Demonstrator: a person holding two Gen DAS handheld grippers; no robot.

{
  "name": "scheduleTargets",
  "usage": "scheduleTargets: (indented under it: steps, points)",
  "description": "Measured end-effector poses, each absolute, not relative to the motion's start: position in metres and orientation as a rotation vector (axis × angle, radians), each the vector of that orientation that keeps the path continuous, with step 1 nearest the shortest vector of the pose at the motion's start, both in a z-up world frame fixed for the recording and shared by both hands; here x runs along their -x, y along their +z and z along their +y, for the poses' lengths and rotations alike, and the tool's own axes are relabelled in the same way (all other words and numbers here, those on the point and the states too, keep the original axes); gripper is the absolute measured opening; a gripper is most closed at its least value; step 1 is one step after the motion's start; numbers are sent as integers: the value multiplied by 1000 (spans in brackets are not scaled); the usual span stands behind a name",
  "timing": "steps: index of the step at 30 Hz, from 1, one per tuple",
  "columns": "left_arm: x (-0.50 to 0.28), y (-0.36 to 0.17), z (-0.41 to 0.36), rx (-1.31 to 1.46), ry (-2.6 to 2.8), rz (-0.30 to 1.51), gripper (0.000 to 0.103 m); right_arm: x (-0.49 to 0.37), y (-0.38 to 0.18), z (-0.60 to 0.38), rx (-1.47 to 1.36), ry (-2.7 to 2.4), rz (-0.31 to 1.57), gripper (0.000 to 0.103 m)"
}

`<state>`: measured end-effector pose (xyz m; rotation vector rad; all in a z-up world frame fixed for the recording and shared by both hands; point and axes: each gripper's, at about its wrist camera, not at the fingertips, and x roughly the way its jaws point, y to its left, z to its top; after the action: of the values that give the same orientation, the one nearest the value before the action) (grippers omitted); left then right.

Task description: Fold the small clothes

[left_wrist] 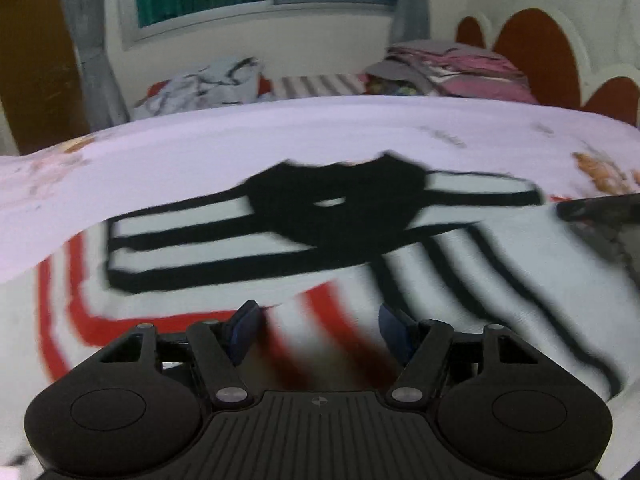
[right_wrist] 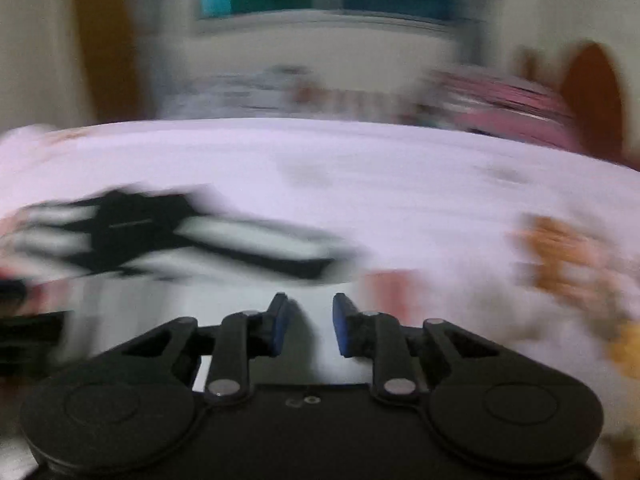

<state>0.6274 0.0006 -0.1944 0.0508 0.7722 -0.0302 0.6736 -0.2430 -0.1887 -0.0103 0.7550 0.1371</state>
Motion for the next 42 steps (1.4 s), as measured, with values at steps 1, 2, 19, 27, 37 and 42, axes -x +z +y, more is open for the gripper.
scheduleTargets:
  steps: [1,2,19,27,37,42]
  points:
    - [-626,-194,5,-65,-21,779,69,-677,-186,-252,-30,167,775,18]
    - [-626,-192,6,-77,-14,789,69,-676,-183,-250,2,177,774,18]
    - [-564,-184,-25,-139,-74,797,69,-560,-181,-214,180,170,816,28]
    - [-549,-186,-9,-73,-37,791,69,-542,-183,-213,157,176,842,26]
    - [-525,-182,42,77,138,757,69,-534,-162,-237,22,187,777,29]
    - [-556,-196,77,274,139,771,58,-532,-163,-237,-12,174,797,29]
